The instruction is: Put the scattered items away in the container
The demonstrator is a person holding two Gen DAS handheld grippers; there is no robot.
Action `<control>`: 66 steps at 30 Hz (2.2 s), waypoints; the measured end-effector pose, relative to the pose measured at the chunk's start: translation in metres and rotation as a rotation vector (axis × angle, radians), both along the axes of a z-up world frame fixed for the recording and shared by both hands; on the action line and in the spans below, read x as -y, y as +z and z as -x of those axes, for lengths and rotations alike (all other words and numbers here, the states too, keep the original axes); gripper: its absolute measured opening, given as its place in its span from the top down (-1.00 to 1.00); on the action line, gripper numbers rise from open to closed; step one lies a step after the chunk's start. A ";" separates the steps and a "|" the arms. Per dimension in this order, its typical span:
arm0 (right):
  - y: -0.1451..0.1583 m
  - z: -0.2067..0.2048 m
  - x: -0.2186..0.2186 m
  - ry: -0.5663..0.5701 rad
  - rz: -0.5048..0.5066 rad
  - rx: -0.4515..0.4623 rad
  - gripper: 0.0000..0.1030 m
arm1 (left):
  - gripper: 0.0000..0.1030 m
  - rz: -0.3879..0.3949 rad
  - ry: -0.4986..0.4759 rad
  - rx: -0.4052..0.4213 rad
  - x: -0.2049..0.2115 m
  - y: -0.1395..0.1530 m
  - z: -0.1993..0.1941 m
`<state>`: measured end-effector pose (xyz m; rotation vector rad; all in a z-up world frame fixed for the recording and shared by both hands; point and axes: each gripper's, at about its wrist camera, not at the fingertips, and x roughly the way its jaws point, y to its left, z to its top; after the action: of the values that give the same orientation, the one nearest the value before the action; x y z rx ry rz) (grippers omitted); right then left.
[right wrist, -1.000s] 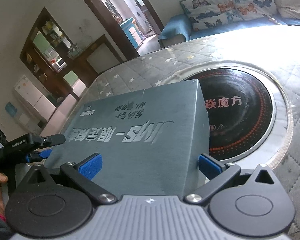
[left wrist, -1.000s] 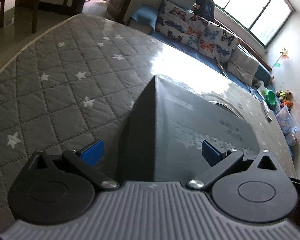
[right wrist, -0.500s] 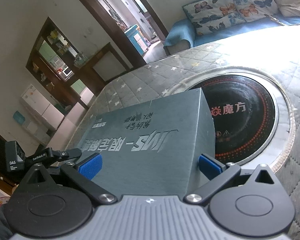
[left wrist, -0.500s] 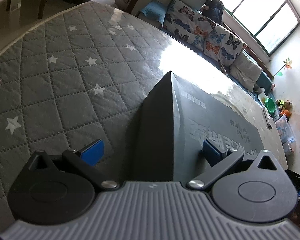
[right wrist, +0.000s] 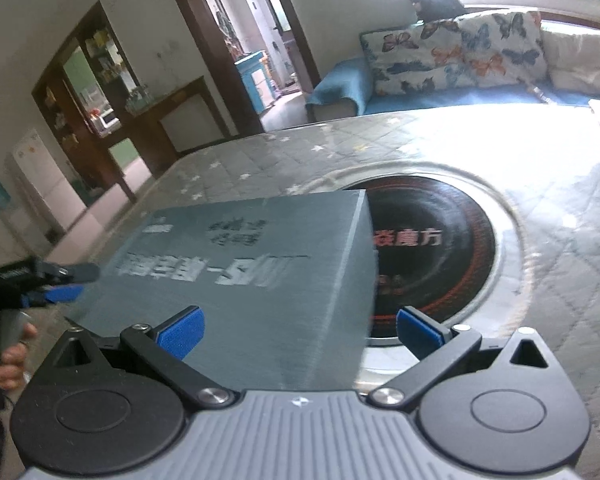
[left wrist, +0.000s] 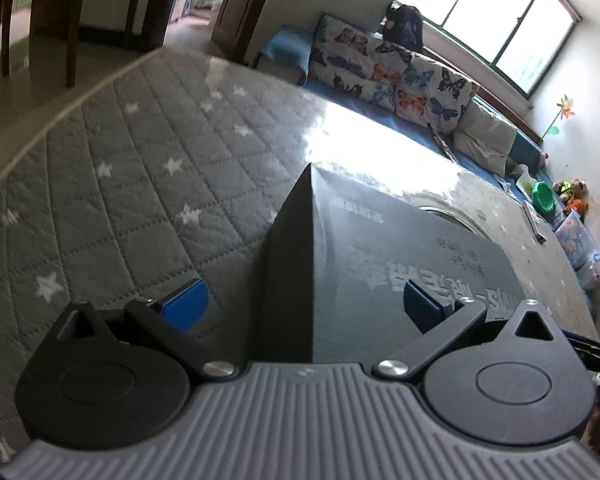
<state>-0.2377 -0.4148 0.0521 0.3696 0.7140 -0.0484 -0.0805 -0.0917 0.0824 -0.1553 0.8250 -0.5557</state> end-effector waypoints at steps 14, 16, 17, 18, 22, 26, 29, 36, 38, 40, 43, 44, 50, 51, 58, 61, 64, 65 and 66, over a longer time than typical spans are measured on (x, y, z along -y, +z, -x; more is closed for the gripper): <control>-0.009 0.031 0.020 -0.093 0.100 -0.045 -1.00 | -1.00 -0.063 0.026 0.148 -0.027 0.017 0.033; -0.013 0.032 0.028 -0.103 0.098 -0.045 -1.00 | -1.00 -0.065 0.038 0.154 -0.034 0.018 0.034; -0.014 0.035 0.030 -0.110 0.099 -0.045 -1.00 | -1.00 -0.068 0.046 0.157 -0.039 0.018 0.034; -0.014 0.037 0.033 -0.116 0.100 -0.045 -1.00 | -1.00 -0.071 0.055 0.161 -0.042 0.017 0.034; -0.016 0.045 0.040 -0.139 0.117 -0.055 -1.00 | -1.00 -0.094 0.109 0.168 -0.059 0.012 0.033; -0.022 0.052 0.051 -0.178 0.153 -0.078 -1.00 | -1.00 -0.163 0.173 0.170 -0.070 -0.003 0.025; -0.031 0.056 0.062 -0.217 0.172 -0.097 -1.00 | -1.00 -0.181 0.214 0.149 -0.080 -0.017 0.019; -0.051 0.061 0.087 -0.307 0.190 -0.111 -1.00 | -1.00 -0.190 0.300 0.143 -0.095 -0.038 0.007; -0.057 0.062 0.094 -0.334 0.186 -0.109 -1.00 | -1.00 -0.208 0.314 0.161 -0.095 -0.041 0.004; -0.063 0.064 0.102 -0.365 0.181 -0.104 -1.00 | -1.00 -0.236 0.331 0.184 -0.094 -0.043 0.001; -0.069 0.067 0.112 -0.405 0.189 -0.093 -1.00 | -1.00 -0.277 0.356 0.211 -0.091 -0.049 -0.006; -0.071 0.068 0.115 -0.418 0.199 -0.088 -1.00 | -1.00 -0.288 0.364 0.217 -0.091 -0.051 -0.008; -0.080 0.072 0.135 -0.482 0.278 -0.068 -1.00 | -1.00 -0.352 0.392 0.252 -0.085 -0.063 -0.019; -0.081 0.073 0.138 -0.494 0.287 -0.063 -1.00 | -1.00 -0.361 0.395 0.259 -0.083 -0.065 -0.021; -0.084 0.080 0.167 -0.567 0.269 -0.040 -1.00 | -1.00 -0.401 0.416 0.264 -0.077 -0.071 -0.034; -0.085 0.081 0.177 -0.595 0.279 -0.051 -1.00 | -1.00 -0.410 0.419 0.244 -0.074 -0.074 -0.043; -0.086 0.079 0.186 -0.615 0.292 -0.065 -1.00 | -1.00 -0.411 0.427 0.229 -0.073 -0.076 -0.052; -0.087 0.078 0.189 -0.619 0.298 -0.073 -1.00 | -1.00 -0.411 0.432 0.224 -0.073 -0.077 -0.054; -0.088 0.077 0.192 -0.623 0.304 -0.080 -1.00 | -1.00 -0.410 0.436 0.217 -0.074 -0.077 -0.057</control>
<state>-0.3144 -0.6068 -0.0355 0.2869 0.6358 -0.7565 -0.0238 -0.0180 0.0052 0.1003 0.6514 0.0134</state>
